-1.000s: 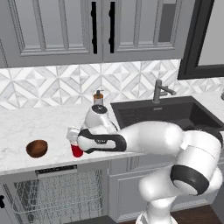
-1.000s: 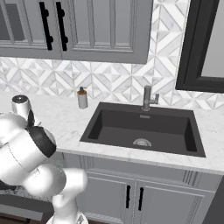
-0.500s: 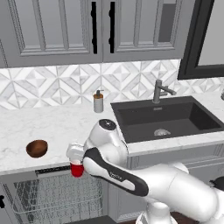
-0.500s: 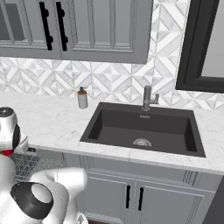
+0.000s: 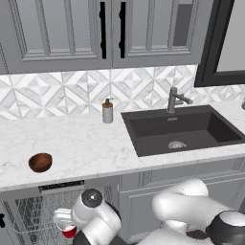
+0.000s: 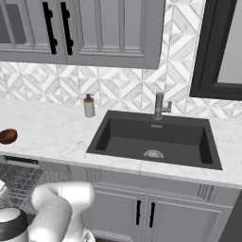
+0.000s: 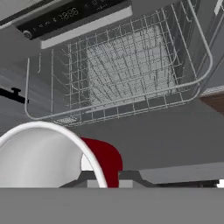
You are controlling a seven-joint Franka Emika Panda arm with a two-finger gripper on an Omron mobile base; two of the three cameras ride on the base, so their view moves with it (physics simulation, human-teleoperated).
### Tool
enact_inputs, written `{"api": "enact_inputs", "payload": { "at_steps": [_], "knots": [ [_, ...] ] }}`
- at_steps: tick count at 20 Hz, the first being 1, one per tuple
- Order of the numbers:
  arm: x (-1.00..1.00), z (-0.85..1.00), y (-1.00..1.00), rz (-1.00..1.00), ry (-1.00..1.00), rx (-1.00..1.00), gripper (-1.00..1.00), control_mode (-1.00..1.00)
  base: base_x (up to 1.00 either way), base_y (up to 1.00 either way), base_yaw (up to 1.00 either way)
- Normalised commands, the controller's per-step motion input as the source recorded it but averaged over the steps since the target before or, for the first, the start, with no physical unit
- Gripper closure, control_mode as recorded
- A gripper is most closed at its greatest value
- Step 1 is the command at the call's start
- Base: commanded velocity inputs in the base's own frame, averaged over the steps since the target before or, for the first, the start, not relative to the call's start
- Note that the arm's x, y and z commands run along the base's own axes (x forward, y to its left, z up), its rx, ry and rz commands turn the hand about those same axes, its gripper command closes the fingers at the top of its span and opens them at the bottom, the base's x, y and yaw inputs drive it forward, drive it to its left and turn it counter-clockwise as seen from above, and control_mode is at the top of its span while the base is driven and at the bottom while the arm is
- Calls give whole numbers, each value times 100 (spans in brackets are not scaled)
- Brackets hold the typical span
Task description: Pick up the cup and bowl from the counter, place them in the dishwasher, and close the dishwasher door.
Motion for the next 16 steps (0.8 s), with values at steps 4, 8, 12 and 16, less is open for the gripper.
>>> {"api": "enact_inputs", "payload": {
  "at_steps": [4,8,12,16],
  "knots": [
    [24,-82,42,-17,0,-12,100,-100,0,0,0],
    [35,-47,5,-18,0,-1,100,-100,0,0,0],
    [39,-5,0,-13,1,0,100,-100,0,0,0],
    [38,-9,0,-4,-2,0,100,-100,0,0,0]
  ]
}}
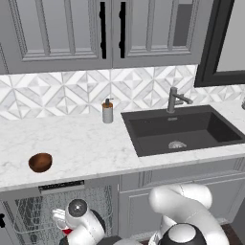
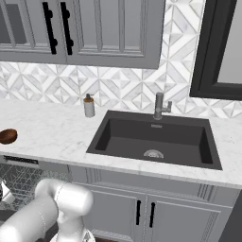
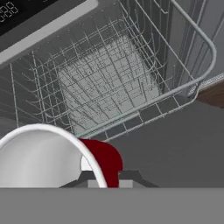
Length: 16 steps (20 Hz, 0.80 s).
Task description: Pick up the cup and bowl from the counter, place them in the dishwasher, and close the dishwasher door.
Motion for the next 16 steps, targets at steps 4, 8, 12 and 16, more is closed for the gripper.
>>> {"api": "enact_inputs", "payload": {
  "at_steps": [4,8,12,16],
  "knots": [
    [35,-23,0,0,-11,0,100,-100,0,0,0],
    [42,-33,0,0,-11,0,100,-100,0,0,0],
    [37,-28,0,0,-6,0,100,-100,0,0,0],
    [34,-8,0,0,0,0,100,-100,0,0,0]
  ]
}}
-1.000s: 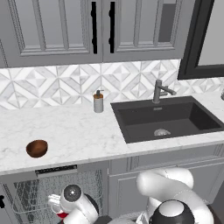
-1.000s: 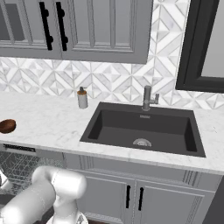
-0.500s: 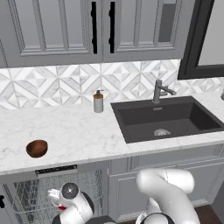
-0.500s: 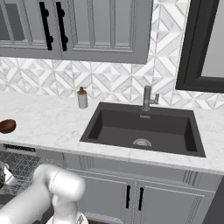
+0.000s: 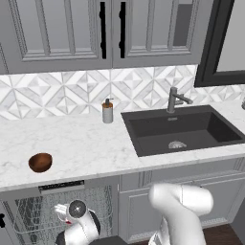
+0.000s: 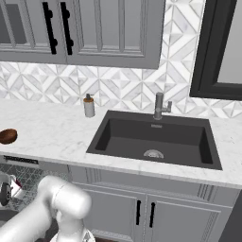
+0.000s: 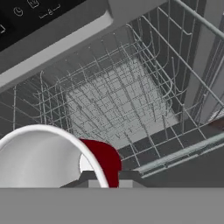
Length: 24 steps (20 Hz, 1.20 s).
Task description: Pick up the cup and bowl from the counter, place them in the dishwasher, and close the dishwasher door.
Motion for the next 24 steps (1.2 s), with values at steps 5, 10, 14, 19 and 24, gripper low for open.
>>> {"api": "enact_inputs", "payload": {
  "at_steps": [5,10,14,19,24],
  "knots": [
    [32,-6,0,0,0,0,100,-100,0,0,0],
    [28,-29,2,2,2,0,100,-100,0,0,0],
    [33,-48,2,4,6,0,100,-100,0,0,0],
    [20,-39,12,4,3,0,100,-100,0,0,0],
    [-22,-48,38,5,3,-6,-100,-100,0,0,0]
  ]
}}
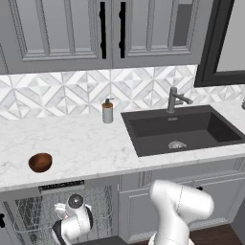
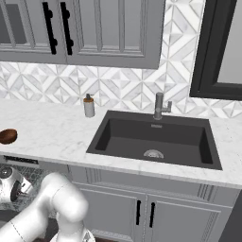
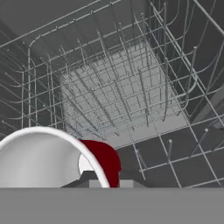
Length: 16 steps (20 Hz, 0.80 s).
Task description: Pick up the cup and bowl from the counter, place them in the dishwasher, and close the dishwasher door.
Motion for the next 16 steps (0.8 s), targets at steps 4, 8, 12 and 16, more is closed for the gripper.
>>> {"api": "enact_inputs", "payload": {
  "at_steps": [4,8,12,16],
  "knots": [
    [-48,-13,30,3,0,-3,-100,-100,0,0,0],
    [-93,0,41,3,0,-8,-100,-100,0,0,0],
    [-100,12,58,1,20,-6,-100,-100,0,0,0],
    [-100,63,43,0,-1,-7,-100,-100,0,0,0]
  ]
}}
